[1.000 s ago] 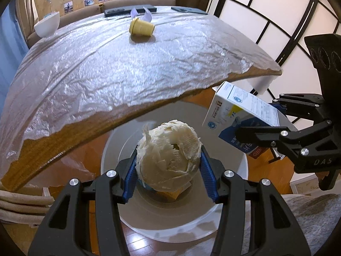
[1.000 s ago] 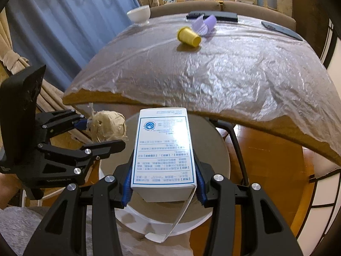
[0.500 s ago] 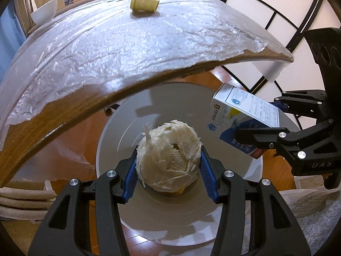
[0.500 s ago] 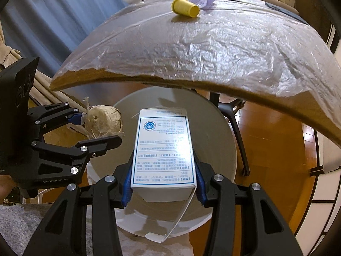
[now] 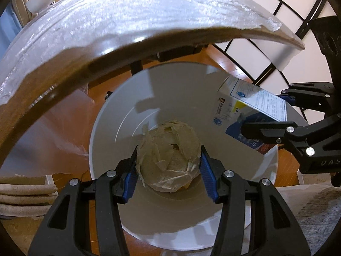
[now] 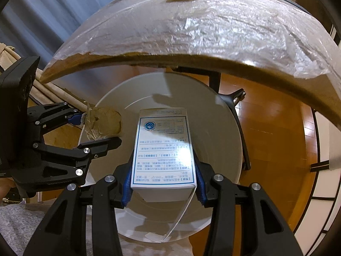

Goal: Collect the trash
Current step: 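Carry the crumpled paper in the left gripper over the bin while the right gripper carries the Naproxen box, then open the left gripper to drop the paper while the right gripper drops the Naproxen box, then raise both open grippers out of the bin back over the table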

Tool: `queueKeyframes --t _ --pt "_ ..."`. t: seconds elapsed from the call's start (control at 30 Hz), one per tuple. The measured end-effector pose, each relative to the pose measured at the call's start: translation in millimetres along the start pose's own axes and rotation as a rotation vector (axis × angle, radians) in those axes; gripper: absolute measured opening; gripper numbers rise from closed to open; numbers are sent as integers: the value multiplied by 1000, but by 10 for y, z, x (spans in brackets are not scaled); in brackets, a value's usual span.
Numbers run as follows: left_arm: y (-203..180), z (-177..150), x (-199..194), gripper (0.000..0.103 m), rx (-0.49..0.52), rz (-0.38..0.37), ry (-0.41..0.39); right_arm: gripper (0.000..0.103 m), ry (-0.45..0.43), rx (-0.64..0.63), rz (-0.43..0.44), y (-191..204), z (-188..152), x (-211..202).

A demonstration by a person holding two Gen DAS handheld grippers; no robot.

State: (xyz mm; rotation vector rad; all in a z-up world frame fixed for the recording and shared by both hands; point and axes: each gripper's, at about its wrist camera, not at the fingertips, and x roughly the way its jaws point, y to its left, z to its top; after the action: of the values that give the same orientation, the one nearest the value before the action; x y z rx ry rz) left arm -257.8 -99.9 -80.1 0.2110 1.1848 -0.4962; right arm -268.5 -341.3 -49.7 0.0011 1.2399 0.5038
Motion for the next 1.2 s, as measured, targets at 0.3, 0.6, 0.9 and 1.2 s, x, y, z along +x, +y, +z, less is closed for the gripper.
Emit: queueKeyframes --t 0.3,0.6,0.9,1.2 --pt "-15 -67 177 53 -2 12 30 45 26 7 -7 51 -50 196" --pt "-33 123 263 53 1 14 41 45 41 21 -13 9 -53 282" --pt "-37 132 244 66 3 -3 37 59 56 51 -21 -80 -52 321" --pt "-70 85 -117 77 32 41 -24 82 -39 128 -26 -202 -46 -246"
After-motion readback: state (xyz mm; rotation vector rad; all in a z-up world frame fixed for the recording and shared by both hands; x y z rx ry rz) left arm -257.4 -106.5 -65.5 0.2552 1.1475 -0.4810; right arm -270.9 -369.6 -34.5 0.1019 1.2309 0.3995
